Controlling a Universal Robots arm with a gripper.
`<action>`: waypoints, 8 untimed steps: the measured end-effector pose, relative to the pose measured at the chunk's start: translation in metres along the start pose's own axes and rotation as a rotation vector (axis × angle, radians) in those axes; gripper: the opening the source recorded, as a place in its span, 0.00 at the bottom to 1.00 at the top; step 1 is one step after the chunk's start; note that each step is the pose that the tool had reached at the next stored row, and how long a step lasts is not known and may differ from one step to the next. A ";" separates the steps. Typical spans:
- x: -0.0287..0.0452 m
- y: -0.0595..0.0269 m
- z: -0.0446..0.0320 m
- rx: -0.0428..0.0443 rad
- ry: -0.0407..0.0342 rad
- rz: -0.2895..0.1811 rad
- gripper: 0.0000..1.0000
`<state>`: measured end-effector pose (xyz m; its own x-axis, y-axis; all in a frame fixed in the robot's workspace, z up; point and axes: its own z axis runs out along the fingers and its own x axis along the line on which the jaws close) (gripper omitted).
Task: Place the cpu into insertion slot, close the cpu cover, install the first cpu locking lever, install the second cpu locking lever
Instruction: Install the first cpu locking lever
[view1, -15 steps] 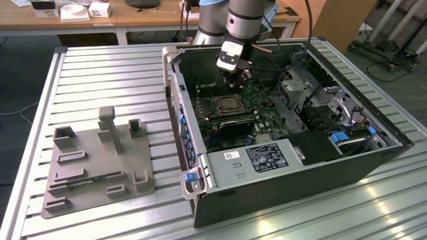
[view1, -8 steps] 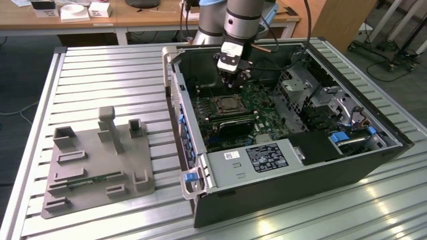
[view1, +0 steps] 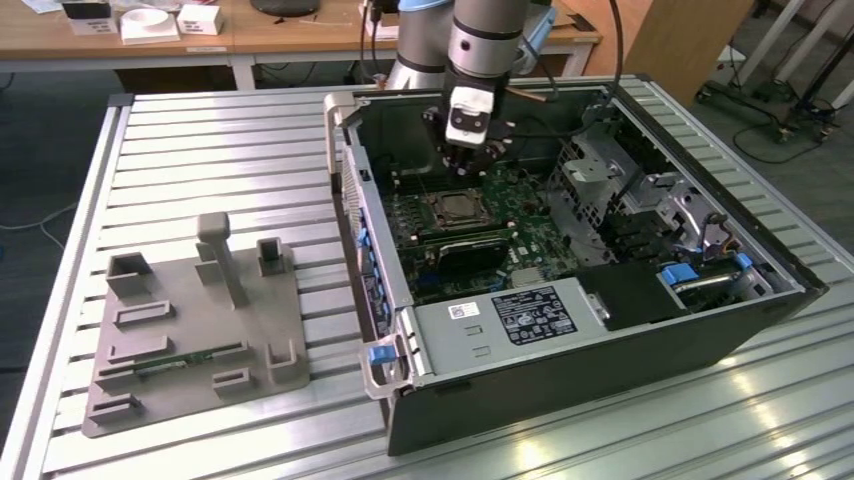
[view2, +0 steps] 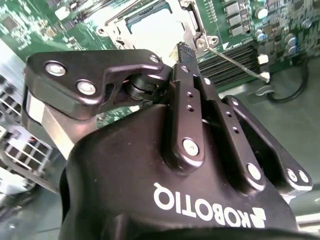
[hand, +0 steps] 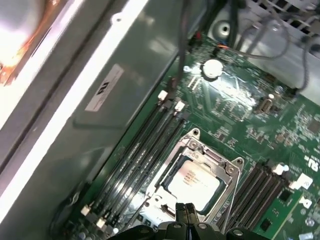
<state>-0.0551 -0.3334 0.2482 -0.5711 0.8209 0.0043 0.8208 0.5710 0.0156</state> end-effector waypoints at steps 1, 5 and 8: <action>0.0000 0.0000 0.0000 0.0000 0.0003 -0.018 0.10; 0.0000 0.0000 0.0000 0.0003 0.0011 -0.074 0.10; 0.0000 0.0000 0.0000 0.0004 0.0017 -0.110 0.10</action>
<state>-0.0551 -0.3334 0.2482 -0.6574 0.7535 0.0042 0.7535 0.6573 0.0157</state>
